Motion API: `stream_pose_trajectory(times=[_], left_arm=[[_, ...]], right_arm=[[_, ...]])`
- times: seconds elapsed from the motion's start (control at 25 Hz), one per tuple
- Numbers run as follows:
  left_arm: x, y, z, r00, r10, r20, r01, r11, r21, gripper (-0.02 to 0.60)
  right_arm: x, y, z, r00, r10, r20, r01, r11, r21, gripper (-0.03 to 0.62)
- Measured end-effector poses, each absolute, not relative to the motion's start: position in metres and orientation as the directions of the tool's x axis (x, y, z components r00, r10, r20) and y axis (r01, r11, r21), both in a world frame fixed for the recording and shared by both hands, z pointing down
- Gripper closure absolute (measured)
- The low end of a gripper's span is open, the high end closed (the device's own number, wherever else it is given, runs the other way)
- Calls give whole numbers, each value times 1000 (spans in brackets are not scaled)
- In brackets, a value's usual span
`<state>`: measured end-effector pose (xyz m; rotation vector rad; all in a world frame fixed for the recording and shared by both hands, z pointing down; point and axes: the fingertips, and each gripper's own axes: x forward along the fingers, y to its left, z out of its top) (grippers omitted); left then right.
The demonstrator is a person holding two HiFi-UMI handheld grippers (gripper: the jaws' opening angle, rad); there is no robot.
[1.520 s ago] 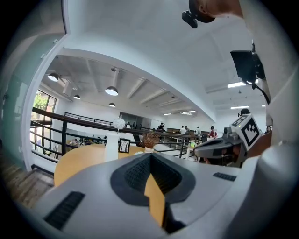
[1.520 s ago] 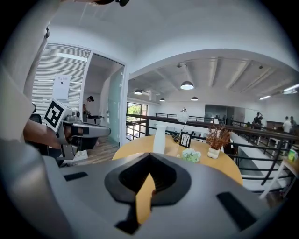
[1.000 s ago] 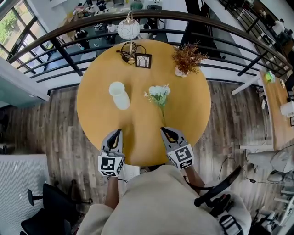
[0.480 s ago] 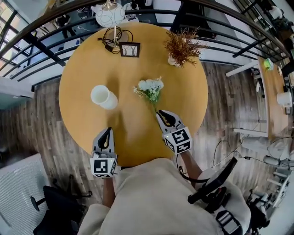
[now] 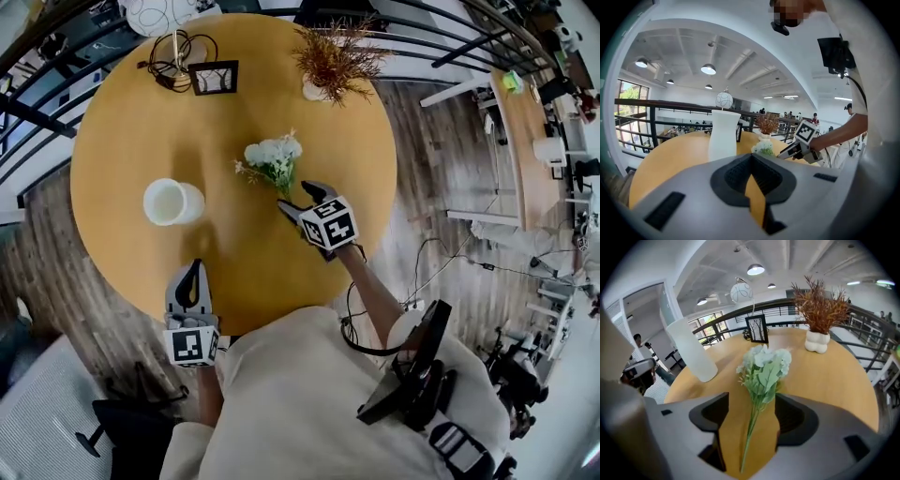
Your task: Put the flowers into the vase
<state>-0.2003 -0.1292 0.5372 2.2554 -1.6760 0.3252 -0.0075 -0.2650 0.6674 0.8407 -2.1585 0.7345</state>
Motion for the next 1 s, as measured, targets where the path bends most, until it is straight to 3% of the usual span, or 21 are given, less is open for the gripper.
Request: stream_pose_trajectory(times=[0.24,0.48,0.52,0.64,0.84,1.0], left_arm=[[-211,-120,540,262,-889,375,-965,-233,120,575],[-221,-117,540,232,-896,378,-972,-205,111,575],[-221,-117,540,231,-896,379,-973,-203,111,575],[-220,-118,541,226,-897,380,-974,-199,111,575],[-222,-121,539,222,-900,375,-975,-197,102,575],[-219,-122,537,227,-904,361,-974,-205,99,575]], right_arm=[[-9,-302,693,-492,-290,821,-758,607,-239,290],[-16,-320,707,-456,-162,875,-770,564,-297,292],[-18,-322,710,-445,-149,883,-768,571,-290,302],[-19,-327,711,-415,-151,897,-757,604,-249,452],[-22,-329,701,-418,-204,885,-734,650,-197,511],[-27,-333,684,-457,-284,843,-714,682,-158,520]])
